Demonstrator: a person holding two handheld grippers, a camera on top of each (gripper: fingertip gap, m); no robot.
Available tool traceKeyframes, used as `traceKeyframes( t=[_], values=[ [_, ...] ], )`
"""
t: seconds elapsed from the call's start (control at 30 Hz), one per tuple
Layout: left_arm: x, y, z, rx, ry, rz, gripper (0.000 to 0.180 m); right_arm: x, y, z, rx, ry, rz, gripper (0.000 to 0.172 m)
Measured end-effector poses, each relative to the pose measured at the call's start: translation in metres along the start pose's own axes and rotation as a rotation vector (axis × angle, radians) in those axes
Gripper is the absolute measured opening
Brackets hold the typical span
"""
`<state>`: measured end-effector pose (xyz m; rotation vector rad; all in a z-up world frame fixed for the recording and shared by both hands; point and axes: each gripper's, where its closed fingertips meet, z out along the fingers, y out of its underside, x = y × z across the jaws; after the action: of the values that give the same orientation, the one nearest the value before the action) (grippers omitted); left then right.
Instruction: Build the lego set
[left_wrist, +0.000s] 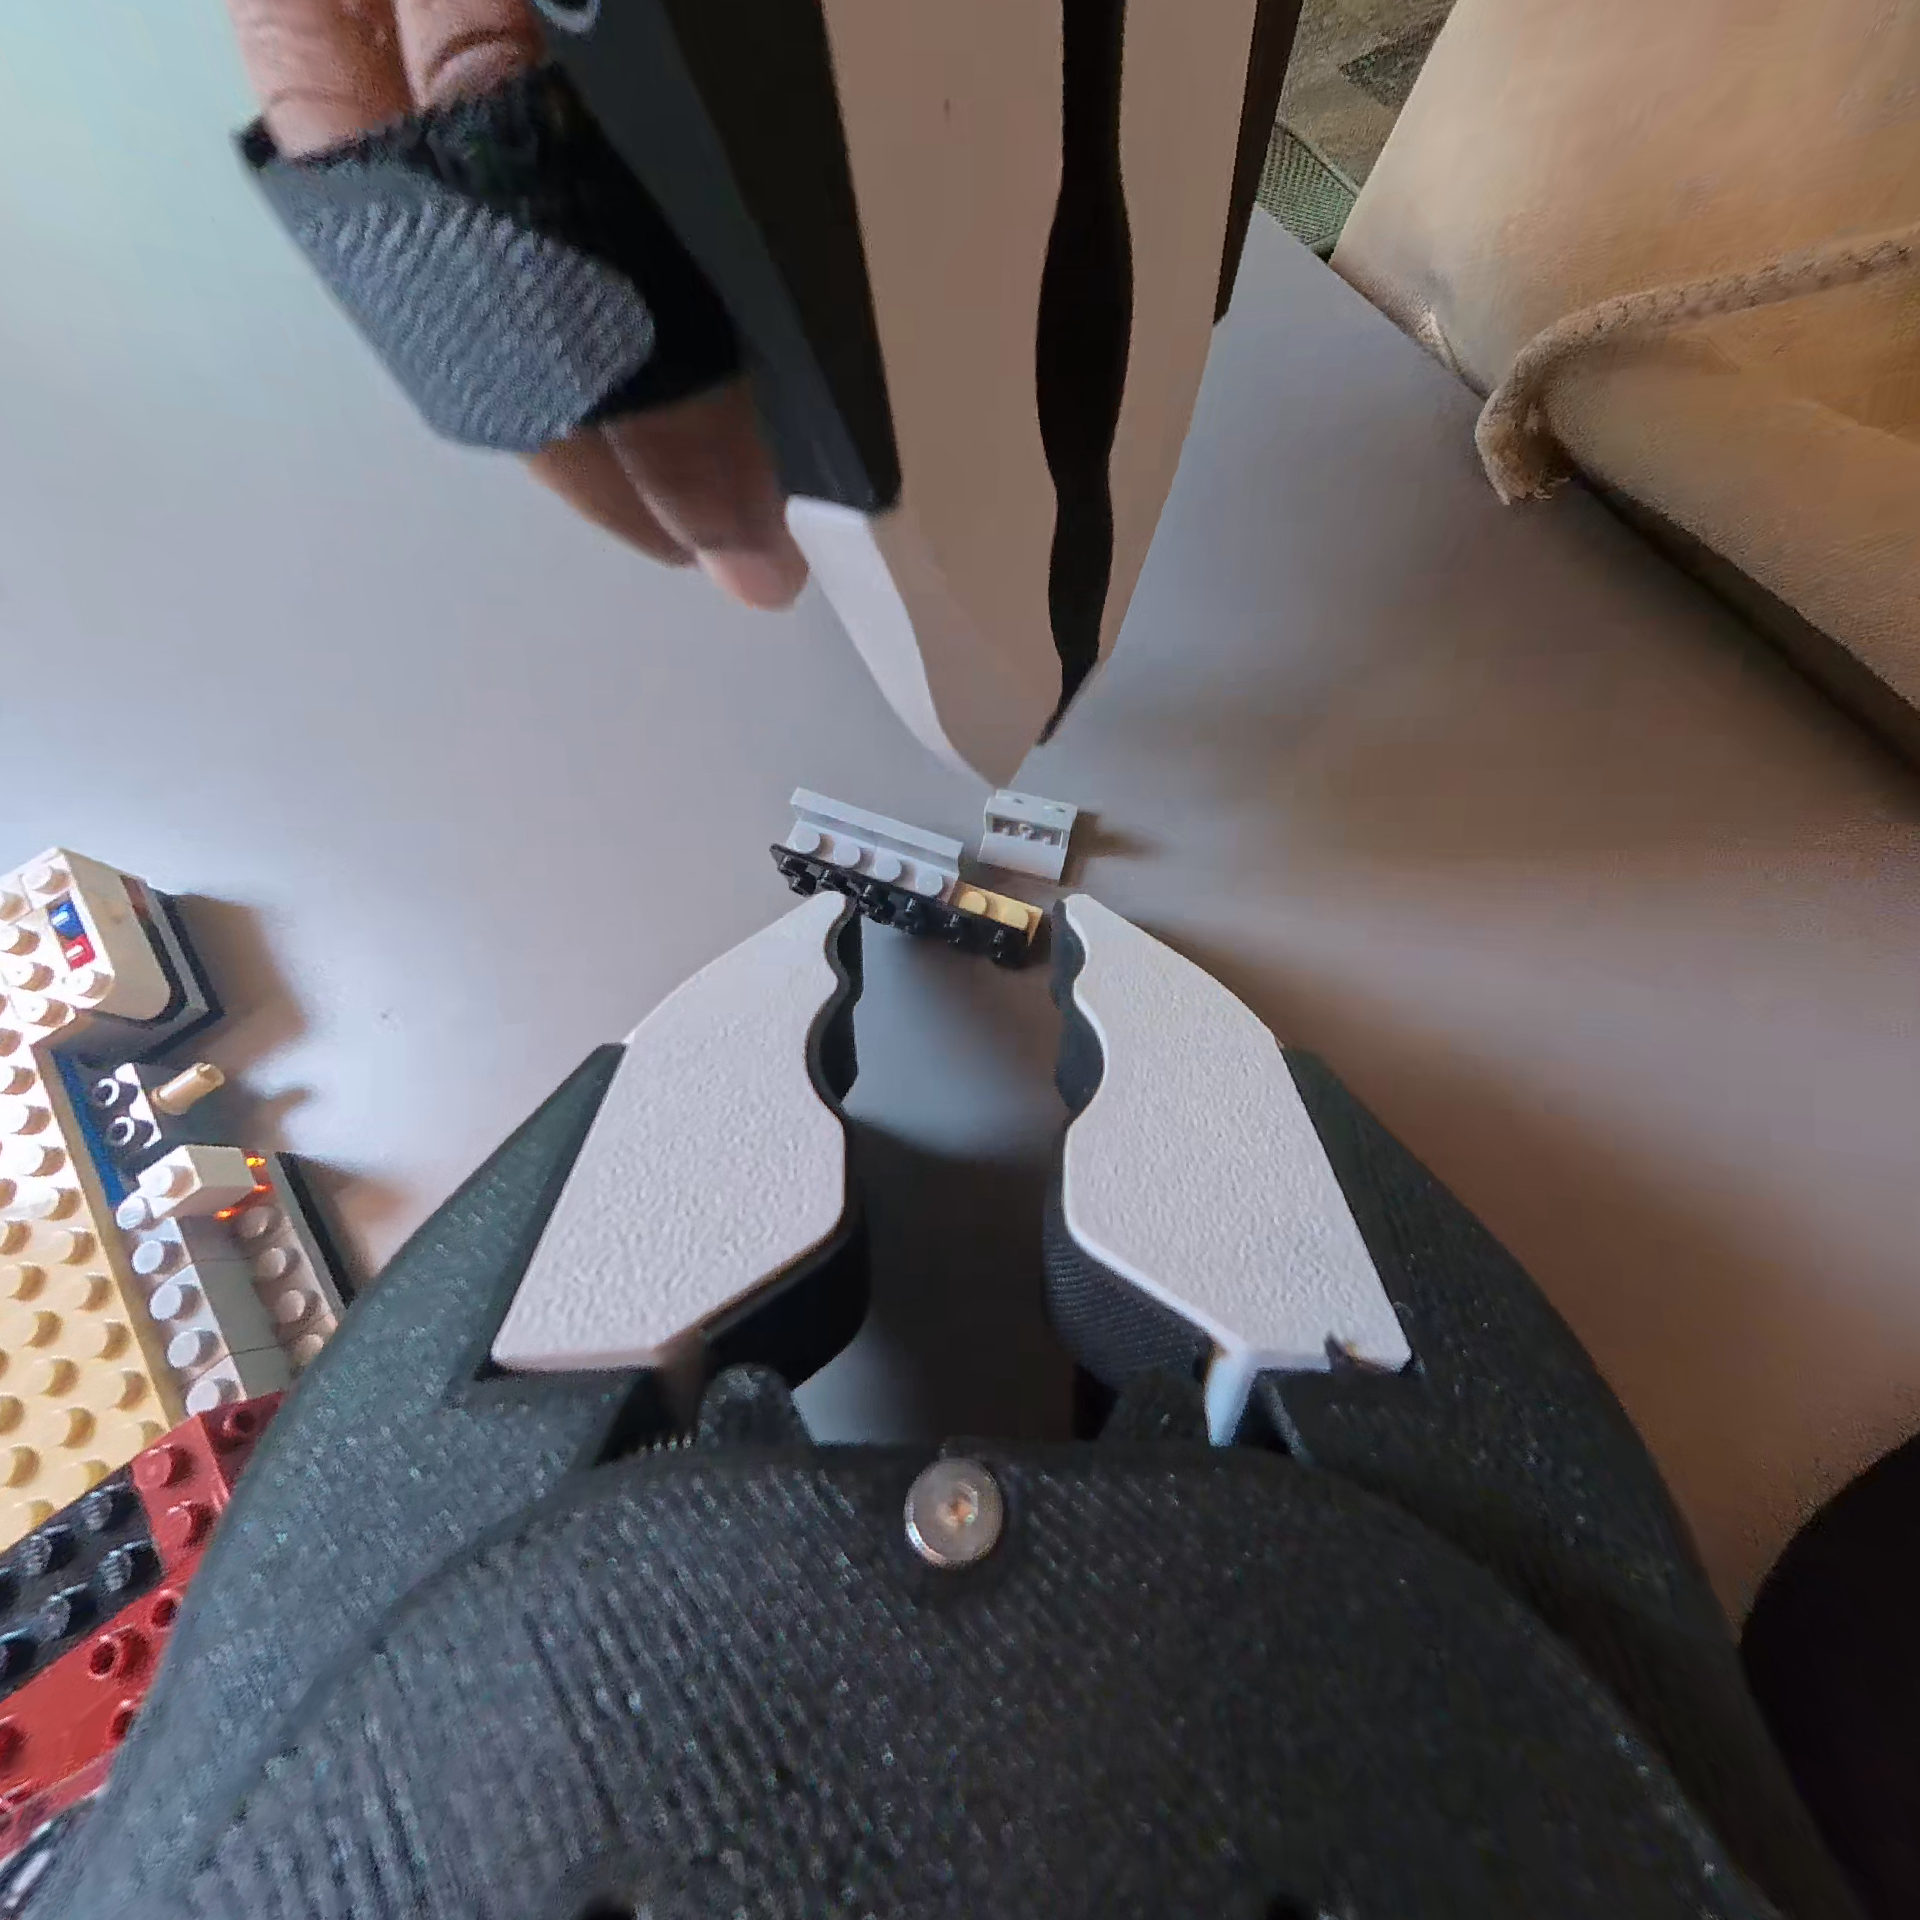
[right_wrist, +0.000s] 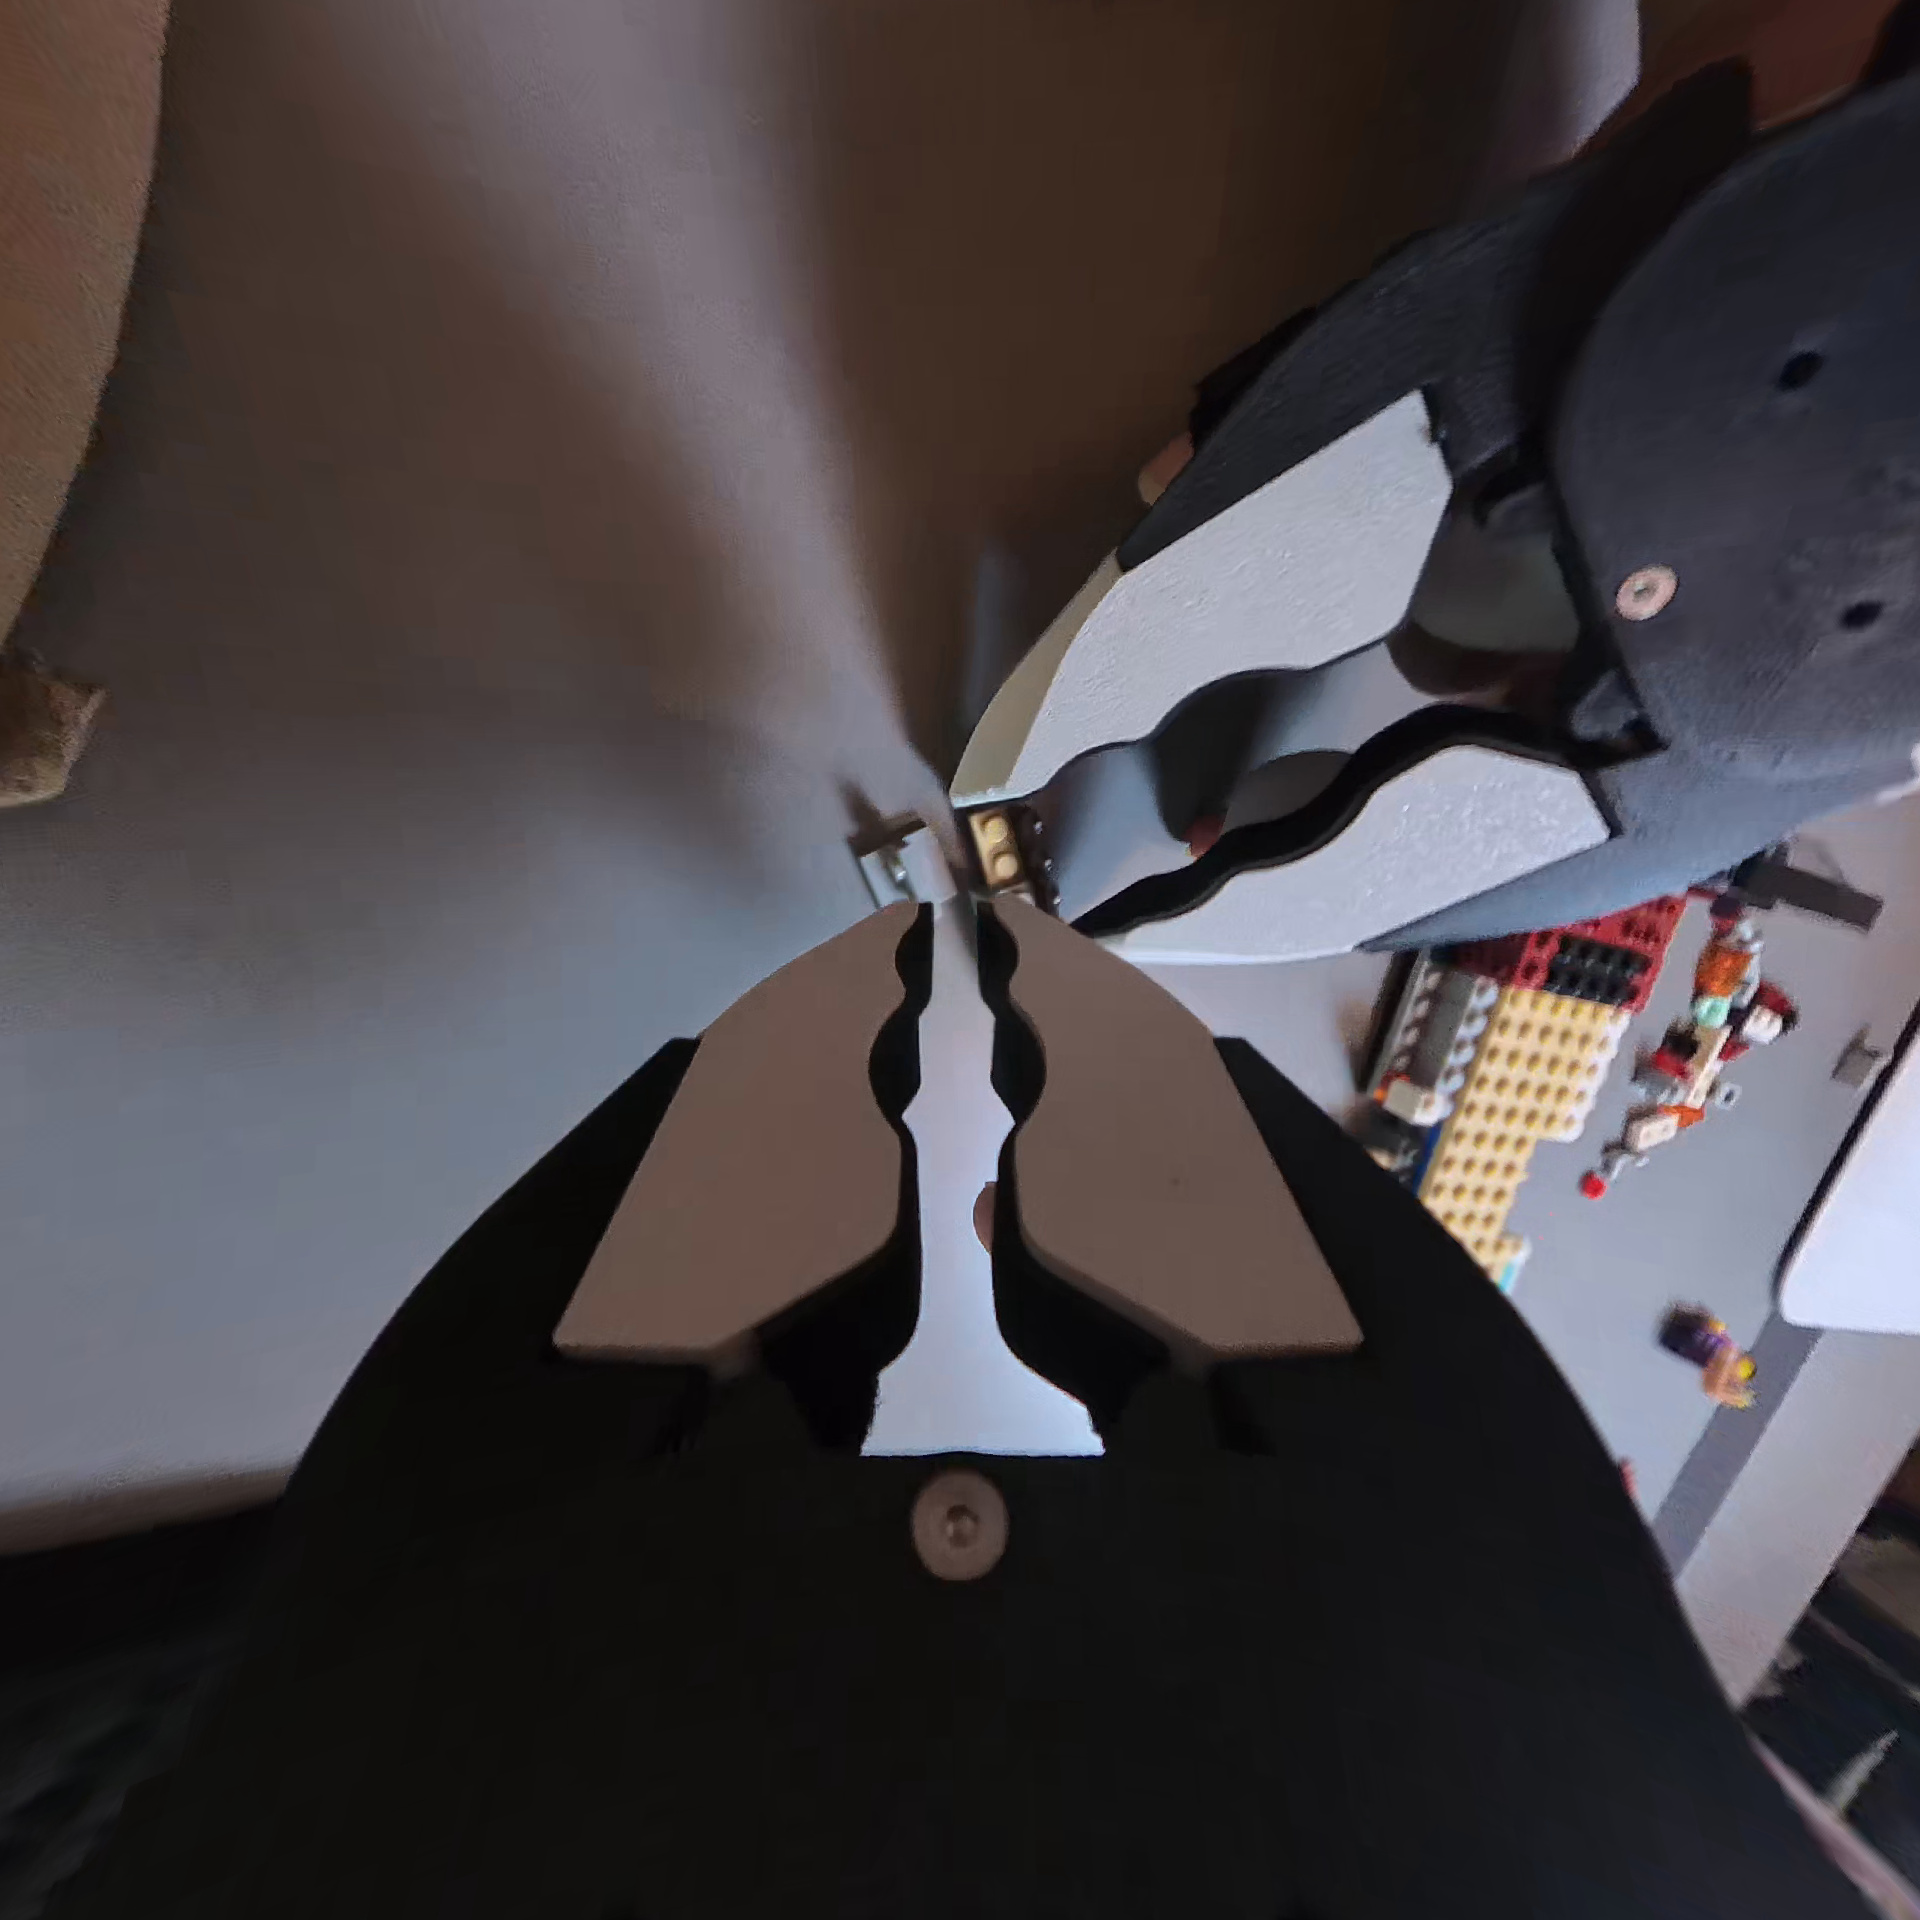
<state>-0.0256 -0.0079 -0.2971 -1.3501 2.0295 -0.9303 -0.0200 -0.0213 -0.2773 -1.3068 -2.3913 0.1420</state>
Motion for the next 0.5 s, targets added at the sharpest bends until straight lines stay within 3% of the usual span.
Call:
traceKeyframes(
  t=[0.33, 0.43, 0.5],
  values=[
    [-0.011, -0.013, 0.017, -0.019, -0.027, 0.054, 0.034, -0.027, 0.015, -0.004, 0.064, 0.158, 0.258, 0.007],
    [-0.016, -0.014, 0.005, 0.004, -0.064, 0.035, 0.036, -0.019, 0.029, -0.017, 0.100, 0.202, 0.319, 0.008],
    [-0.018, -0.015, -0.007, 0.028, -0.104, -0.008, 0.036, -0.009, 0.046, -0.019, 0.104, 0.185, 0.351, 0.018]
  ],
)
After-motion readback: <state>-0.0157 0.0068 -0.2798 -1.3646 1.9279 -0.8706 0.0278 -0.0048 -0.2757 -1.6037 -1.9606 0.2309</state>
